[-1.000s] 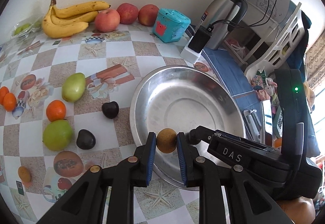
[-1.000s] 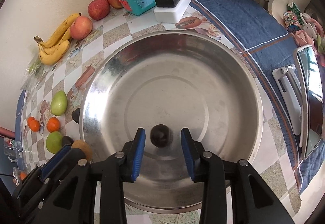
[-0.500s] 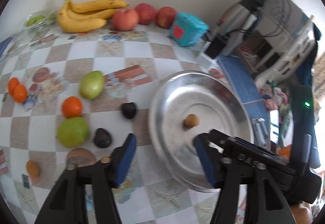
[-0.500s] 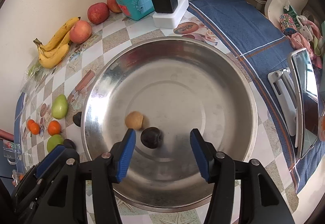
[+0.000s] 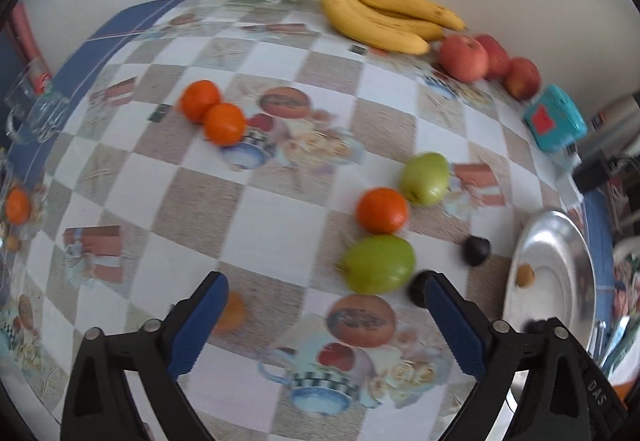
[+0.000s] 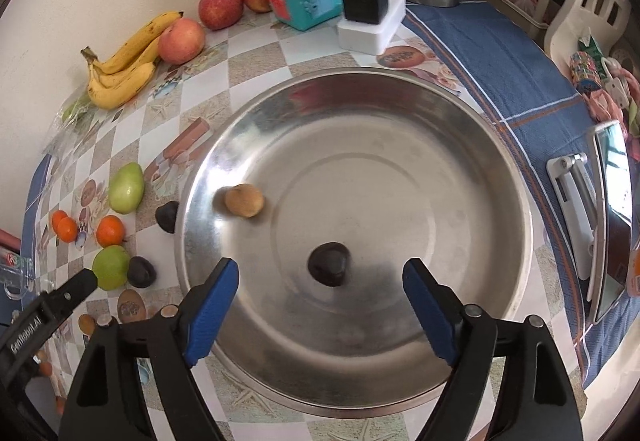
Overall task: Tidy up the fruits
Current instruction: 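Move both grippers back to the fruit on the table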
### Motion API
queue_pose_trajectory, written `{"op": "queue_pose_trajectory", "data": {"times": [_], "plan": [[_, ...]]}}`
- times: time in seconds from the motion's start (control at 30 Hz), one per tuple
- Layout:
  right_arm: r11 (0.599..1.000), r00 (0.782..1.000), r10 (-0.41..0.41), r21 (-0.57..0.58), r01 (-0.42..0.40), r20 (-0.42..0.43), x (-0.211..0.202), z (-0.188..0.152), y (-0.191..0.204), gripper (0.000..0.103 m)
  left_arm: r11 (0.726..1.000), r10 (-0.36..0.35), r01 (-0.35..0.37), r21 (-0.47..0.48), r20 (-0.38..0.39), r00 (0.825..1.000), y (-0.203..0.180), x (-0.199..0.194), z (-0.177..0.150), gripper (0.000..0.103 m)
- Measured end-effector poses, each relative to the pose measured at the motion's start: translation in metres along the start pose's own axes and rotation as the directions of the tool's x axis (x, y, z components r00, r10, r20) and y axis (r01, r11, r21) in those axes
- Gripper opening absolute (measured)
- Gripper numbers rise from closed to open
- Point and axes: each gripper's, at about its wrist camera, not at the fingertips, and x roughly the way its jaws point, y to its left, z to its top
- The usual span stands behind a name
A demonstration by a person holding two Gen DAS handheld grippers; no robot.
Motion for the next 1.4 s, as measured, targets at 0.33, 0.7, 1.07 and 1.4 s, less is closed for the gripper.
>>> {"op": "queue_pose_trajectory", "data": {"times": [0.33, 0.7, 1.07, 1.4], "plan": [[0.992, 0.994, 0.088, -0.093, -0.081, 0.069, -0.009, -0.004, 0.052, 0.097, 0.992, 0.075, -0.067, -0.107, 0.070, 0.995, 0.055, -0.019, 0.016, 0.103], [0.958, 0.971, 0.229, -0.196, -0.211, 0.075, -0.010, -0.014, 0.106, 0.097, 0.983, 0.043, -0.026, -0.182, 0.093, 0.995, 0.091, -0.028, 0.020, 0.103], [0.935, 0.965, 0.260, -0.258, -0.243, 0.032, 0.005, -0.021, 0.136, 0.097, 0.979, 0.015, -0.013, -0.203, 0.008, 1.000, 0.096, -0.009, 0.015, 0.103], [0.940, 0.974, 0.224, -0.270, -0.209, 0.024, 0.017, -0.023, 0.138, 0.081, 0.981, -0.029, 0.010, -0.196, -0.093, 0.995, 0.089, 0.013, -0.001, 0.094]]}}
